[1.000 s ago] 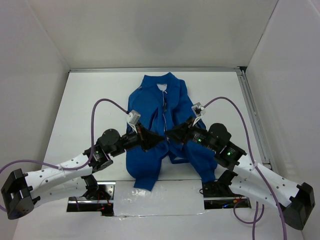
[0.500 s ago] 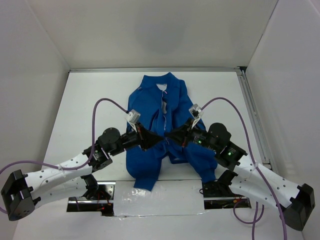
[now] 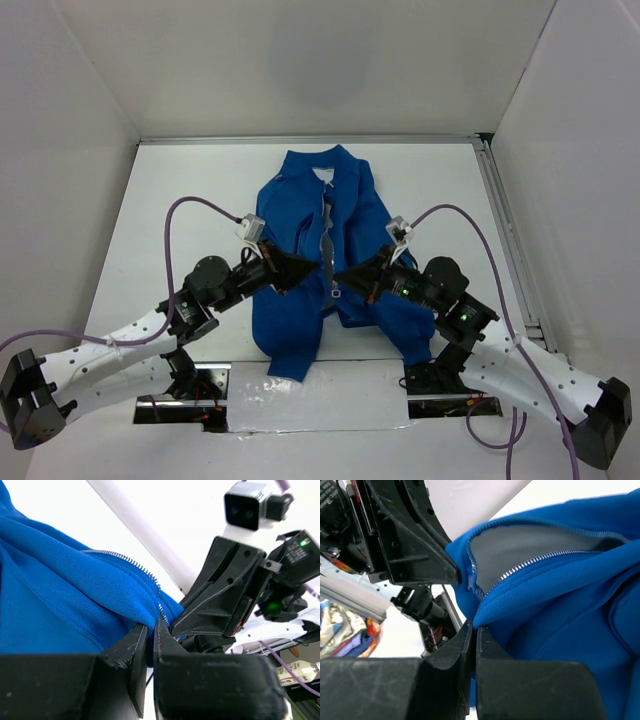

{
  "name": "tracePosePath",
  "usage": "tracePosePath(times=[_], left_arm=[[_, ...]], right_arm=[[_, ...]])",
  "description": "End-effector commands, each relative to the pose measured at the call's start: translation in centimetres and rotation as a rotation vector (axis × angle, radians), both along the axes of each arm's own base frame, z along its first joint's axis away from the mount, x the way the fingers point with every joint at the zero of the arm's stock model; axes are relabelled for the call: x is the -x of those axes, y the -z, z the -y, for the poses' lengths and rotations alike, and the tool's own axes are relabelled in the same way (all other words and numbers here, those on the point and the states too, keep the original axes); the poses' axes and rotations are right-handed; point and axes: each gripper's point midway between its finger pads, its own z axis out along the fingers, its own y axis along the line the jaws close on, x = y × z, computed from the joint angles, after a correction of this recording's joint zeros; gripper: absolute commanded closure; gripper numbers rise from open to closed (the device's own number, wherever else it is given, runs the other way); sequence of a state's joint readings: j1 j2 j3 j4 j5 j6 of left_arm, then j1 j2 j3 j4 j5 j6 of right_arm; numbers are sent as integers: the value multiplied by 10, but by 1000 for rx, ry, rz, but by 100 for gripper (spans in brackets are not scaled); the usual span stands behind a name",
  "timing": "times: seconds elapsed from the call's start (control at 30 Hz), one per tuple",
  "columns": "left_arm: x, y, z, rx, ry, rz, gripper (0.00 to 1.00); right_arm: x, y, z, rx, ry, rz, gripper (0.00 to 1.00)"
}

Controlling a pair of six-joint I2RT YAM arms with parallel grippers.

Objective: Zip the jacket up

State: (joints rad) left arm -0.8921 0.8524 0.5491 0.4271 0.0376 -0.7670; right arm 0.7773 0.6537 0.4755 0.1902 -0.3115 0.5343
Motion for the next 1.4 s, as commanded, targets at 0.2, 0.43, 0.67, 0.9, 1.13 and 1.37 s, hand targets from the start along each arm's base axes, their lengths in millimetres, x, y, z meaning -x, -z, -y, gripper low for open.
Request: tracePosePath(times=[0.2, 0.43, 0.67, 0.9, 1.13, 1.37], left_arm=[[16, -32, 6, 119, 96, 61, 100], [21, -30, 8, 120, 126, 54, 100], [22, -29, 9, 128, 134, 43, 100], [22, -32, 11, 144, 138, 31, 100], [17, -34, 7, 168, 99, 15, 100], [13, -34, 5, 211, 73, -30, 100]], right_arm=[[2, -45, 3, -247, 25, 45, 100], [0, -56, 5, -324, 38, 29, 100], [3, -60, 5, -349, 19, 34, 100], [5, -60, 1, -365, -10, 37, 100], [4, -56, 3, -370, 3, 27, 100], [5, -57, 3, -388, -3, 23, 100]])
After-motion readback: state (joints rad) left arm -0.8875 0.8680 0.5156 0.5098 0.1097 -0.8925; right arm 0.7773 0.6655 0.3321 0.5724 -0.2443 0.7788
